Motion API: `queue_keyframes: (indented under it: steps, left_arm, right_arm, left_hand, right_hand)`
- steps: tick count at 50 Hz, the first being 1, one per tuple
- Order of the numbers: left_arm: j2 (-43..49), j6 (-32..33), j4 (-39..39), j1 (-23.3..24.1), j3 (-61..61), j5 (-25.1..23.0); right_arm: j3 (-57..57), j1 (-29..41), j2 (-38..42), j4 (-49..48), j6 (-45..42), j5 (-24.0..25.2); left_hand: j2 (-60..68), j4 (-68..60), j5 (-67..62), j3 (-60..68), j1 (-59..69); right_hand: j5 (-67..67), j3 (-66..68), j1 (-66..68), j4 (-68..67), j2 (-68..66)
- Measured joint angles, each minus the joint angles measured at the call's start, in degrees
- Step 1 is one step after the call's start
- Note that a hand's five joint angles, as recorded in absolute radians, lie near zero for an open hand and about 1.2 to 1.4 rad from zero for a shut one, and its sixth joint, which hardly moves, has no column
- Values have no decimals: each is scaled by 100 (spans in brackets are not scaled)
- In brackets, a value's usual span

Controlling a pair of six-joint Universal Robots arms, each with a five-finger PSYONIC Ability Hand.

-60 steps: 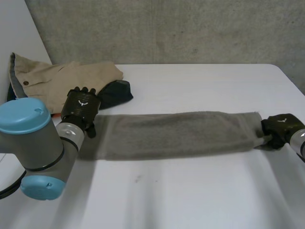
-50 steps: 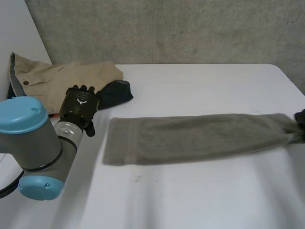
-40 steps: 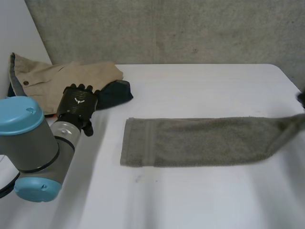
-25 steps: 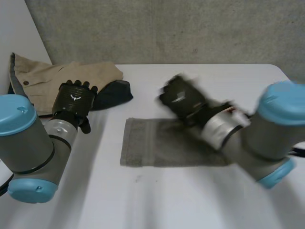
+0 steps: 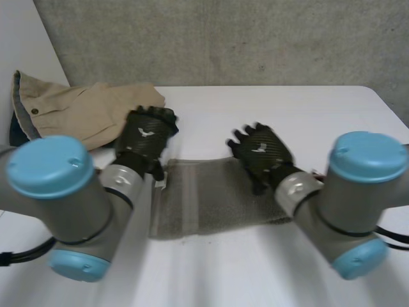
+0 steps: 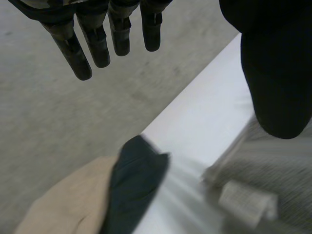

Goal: Fold the laundry.

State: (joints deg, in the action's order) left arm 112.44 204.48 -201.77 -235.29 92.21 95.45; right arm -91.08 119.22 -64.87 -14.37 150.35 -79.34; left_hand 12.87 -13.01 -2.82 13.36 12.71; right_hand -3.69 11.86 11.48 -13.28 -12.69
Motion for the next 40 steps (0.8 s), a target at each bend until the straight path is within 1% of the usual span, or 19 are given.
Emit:
queue_keyframes:
  steps: [2, 5, 6, 7, 8, 10, 12, 13, 18, 22, 23, 25, 29, 32, 33, 35, 37, 39, 40]
  left_arm:
    - [104, -17, -1, 101, -84, 3]
    - [453, -33, 20, 362, -347, 19]
    - [551, -32, 29, 422, -421, 26]
    - [551, -32, 29, 422, -421, 26]
    - [681, -28, 43, 496, -513, 38]
    - [760, -23, 55, 539, -570, 46]
    - [789, -19, 63, 554, -584, 51]
    - [792, -17, 66, 557, -584, 53]
    - [713, -14, 78, 544, -537, 62]
    - [559, -21, 93, 512, -497, 76]
    - [450, -29, 113, 477, -470, 88]
    - [326, -38, 137, 420, -436, 108]
    - [18, -52, 186, 205, -327, 186]
    - [-228, -64, 205, 0, -213, 279]
    - [-264, -66, 206, -30, -192, 294]
    - [-428, -77, 212, -153, -85, 369]
    - [-537, -86, 210, -223, 1, 421]
    - [-587, -90, 207, -249, 51, 443]
    - [-624, -94, 203, -265, 89, 456]
  right_arm:
    - [-96, -132, -72, 107, 169, 22]
    - [-545, -686, -189, 518, 507, 213]
    - [-659, -832, -177, 597, 491, 259]
    - [-659, -832, -177, 597, 491, 259]
    - [-830, -1081, -139, 678, 376, 320]
    - [-956, -1310, -92, 723, 176, 342]
    - [-1007, -1447, -69, 729, 22, 334]
    - [-1042, -1554, -50, 729, -127, 312]
    - [-993, -1712, -112, 667, -516, 138]
    - [-828, -1630, -319, 644, -605, 47]
    - [-645, -1455, -500, 648, -607, 11]
    - [-526, -1305, -587, 648, -601, -2]
    - [-159, -560, -667, 622, -626, 11]
    - [76, 229, -468, 497, -762, 93]
    - [91, 297, -442, 483, -779, 106]
    - [175, 840, -184, 343, -935, 251]
    - [198, 1150, 27, 251, -1028, 432]
    - [198, 1275, 138, 208, -1063, 561]
    - [194, 1353, 221, 178, -1075, 692]
  left_hand:
    - [0, 0, 0, 0, -5]
    - [0, 0, 0, 0, -5]
    - [-1, 0, 0, 0, -5]
    - [-1, 0, 0, 0, -5]
    - [0, 0, 0, 0, -5]
    - [0, 0, 0, 0, -5]
    - [0, 0, 0, 0, -5]
    - [-1, 0, 0, 0, -5]
    - [0, 0, 0, 0, -5]
    - [0, 0, 0, 0, -5]
    - [0, 0, 0, 0, -5]
    - [0, 0, 0, 0, -5]
    - [0, 0, 0, 0, -5]
    - [0, 0, 0, 0, -5]
    - [0, 0, 0, 0, -5]
    - [0, 0, 0, 0, -5]
    - [0, 0, 0, 0, -5]
    - [0, 0, 0, 0, -5]
    - [0, 0, 0, 0, -5]
  right_hand:
    - [0, 0, 0, 0, 0]
    - [0, 0, 7, 0, 0]
    - [-354, 488, 364, -360, -454]
    - [-354, 488, 364, -360, -454]
    - [-1297, 1445, 1202, -1332, -1382]
    - [-2881, 3137, 2749, -2999, -3107]
    - [-4662, 4984, 3840, -4855, -4967]
    - [-4906, 5256, 3926, -5130, -5232]
    - [-5118, 5595, 3977, -5476, -5366]
    - [-5161, 5595, 3978, -5477, -5366]
    - [-5178, 5595, 3978, -5478, -5366]
    - [-5178, 5595, 4024, -5479, -5366]
    - [-5178, 5595, 4088, -5481, -5366]
    - [-5194, 5595, 4088, -5482, -5366]
    - [-5194, 5595, 4088, -5482, -5366]
    - [-5227, 5595, 4088, -5482, -5366]
    - [-5252, 5595, 4088, -5483, -5366]
    - [-5248, 5576, 4087, -5458, -5353]
    - [-5093, 5339, 4038, -5206, -5165]
